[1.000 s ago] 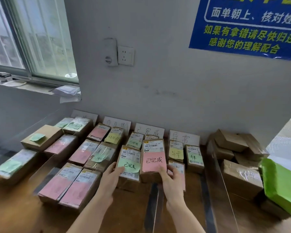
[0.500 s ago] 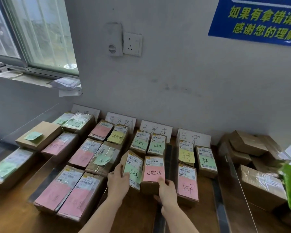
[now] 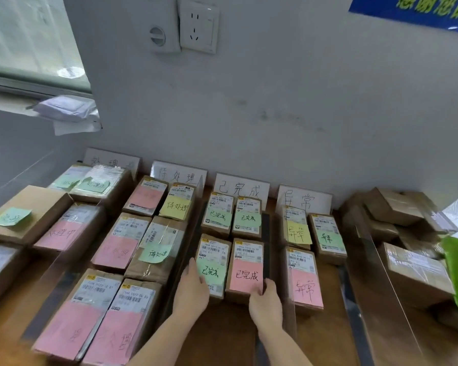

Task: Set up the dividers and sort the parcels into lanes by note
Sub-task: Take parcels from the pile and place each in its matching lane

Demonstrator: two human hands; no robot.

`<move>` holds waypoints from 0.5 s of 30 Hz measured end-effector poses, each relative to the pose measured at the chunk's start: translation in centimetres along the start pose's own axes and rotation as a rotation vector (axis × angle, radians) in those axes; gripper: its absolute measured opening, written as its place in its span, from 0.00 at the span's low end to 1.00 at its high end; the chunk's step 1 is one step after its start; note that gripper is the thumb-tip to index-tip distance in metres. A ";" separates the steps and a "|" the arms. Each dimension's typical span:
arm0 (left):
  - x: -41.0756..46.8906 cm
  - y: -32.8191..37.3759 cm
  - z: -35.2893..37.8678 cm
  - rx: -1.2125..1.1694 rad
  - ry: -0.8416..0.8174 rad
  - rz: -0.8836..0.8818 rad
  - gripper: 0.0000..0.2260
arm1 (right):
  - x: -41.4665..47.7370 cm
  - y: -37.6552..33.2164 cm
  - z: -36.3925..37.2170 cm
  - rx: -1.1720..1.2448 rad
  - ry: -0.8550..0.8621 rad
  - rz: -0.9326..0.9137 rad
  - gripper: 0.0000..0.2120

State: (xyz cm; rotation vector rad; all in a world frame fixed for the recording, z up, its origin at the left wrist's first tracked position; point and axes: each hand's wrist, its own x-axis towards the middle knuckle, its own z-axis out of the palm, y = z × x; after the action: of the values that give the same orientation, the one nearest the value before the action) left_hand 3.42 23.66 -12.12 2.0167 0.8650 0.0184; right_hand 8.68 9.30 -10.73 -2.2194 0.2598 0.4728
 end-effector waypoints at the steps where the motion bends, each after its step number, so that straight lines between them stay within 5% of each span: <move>1: 0.0 -0.1 0.0 0.052 0.002 0.043 0.29 | 0.0 0.2 0.1 -0.073 0.003 -0.049 0.23; 7: -0.7 -0.9 -0.4 0.382 -0.120 0.192 0.38 | -0.6 0.5 0.1 -0.486 -0.088 -0.287 0.34; 15: 0.2 -0.4 -1.5 0.593 -0.032 0.303 0.29 | -0.1 0.0 -0.4 -0.667 -0.022 -0.405 0.28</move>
State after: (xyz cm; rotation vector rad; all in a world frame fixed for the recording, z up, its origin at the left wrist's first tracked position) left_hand 2.84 25.02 -11.56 2.6818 0.5728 -0.1124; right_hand 8.66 9.04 -10.42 -2.8124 -0.4185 0.3917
